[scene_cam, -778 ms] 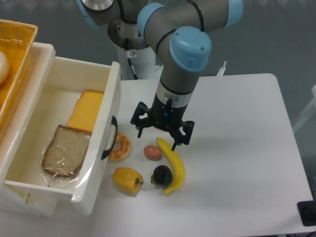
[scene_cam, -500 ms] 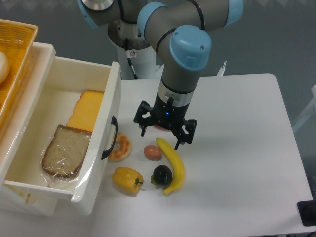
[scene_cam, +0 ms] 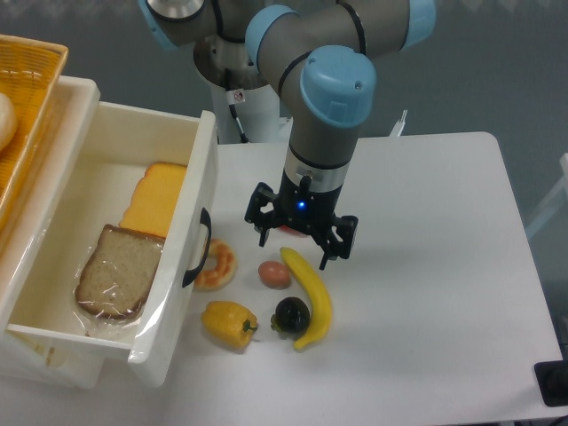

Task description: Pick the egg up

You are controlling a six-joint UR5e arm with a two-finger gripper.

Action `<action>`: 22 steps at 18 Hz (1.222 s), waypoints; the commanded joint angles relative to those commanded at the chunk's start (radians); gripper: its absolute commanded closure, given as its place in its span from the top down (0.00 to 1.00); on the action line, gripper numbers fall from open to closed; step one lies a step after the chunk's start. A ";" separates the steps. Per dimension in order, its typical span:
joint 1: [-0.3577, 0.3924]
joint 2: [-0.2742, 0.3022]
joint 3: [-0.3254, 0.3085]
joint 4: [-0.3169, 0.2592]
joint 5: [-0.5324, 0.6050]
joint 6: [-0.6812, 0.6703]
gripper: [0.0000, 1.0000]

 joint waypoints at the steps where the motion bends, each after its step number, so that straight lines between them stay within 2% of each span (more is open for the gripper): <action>1: 0.000 0.000 -0.008 0.015 0.000 -0.006 1.00; 5: -0.002 -0.002 -0.041 0.026 0.005 -0.026 1.00; 10: 0.000 -0.024 -0.045 0.025 0.006 -0.011 1.00; 12: -0.003 -0.032 -0.054 0.025 0.040 0.004 1.00; 15: -0.015 -0.034 -0.071 0.025 0.084 0.069 1.00; 20: -0.014 -0.029 -0.120 0.022 0.092 0.234 1.00; 22: -0.015 -0.029 -0.129 0.022 0.104 0.255 1.00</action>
